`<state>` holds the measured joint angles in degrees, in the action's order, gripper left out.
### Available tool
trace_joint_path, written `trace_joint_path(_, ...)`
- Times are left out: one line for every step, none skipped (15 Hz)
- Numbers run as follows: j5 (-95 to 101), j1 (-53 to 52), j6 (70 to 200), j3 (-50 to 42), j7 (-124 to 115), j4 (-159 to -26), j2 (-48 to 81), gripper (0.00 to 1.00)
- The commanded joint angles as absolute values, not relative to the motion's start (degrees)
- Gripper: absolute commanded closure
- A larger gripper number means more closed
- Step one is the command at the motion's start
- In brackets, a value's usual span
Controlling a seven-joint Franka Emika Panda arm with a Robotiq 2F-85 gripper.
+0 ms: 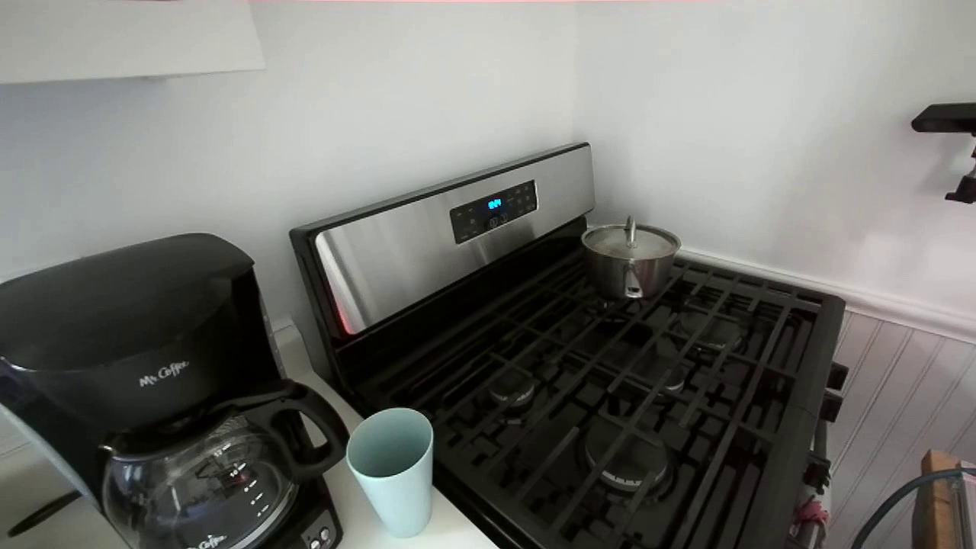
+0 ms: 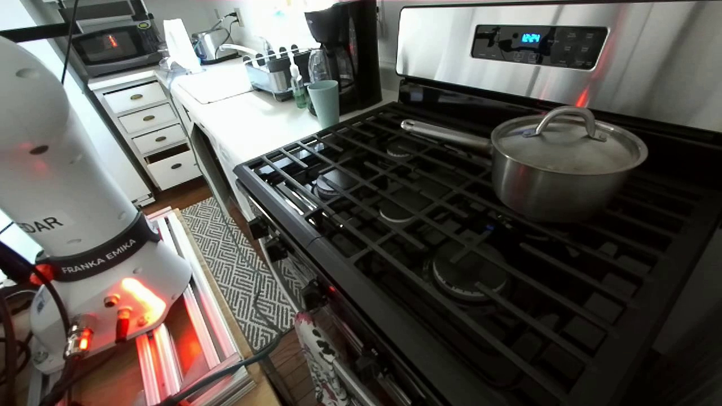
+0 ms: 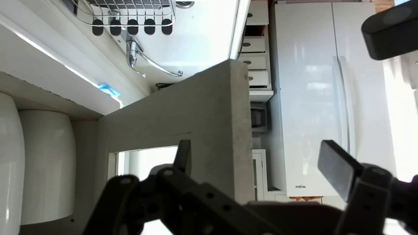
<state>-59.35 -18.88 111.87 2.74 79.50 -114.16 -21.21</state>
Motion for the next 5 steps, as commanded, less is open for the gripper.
trace_joint_path(-54.7, -13.7, 114.9, 4.7, 80.1, -113.9, -22.0, 0.00)
trace_joint_path(-55.0, -13.5, 114.6, 4.2, 80.2, -113.9, -22.2, 0.00)
trace_joint_path(-55.1, -13.4, 114.3, 3.9, 80.3, -113.9, -22.3, 0.00)
trace_joint_path(-55.7, -13.3, 114.5, 3.7, 80.1, -113.9, -22.5, 0.00)
trace_joint_path(-55.9, -13.4, 114.8, 3.9, 79.7, -114.0, -22.6, 0.00)
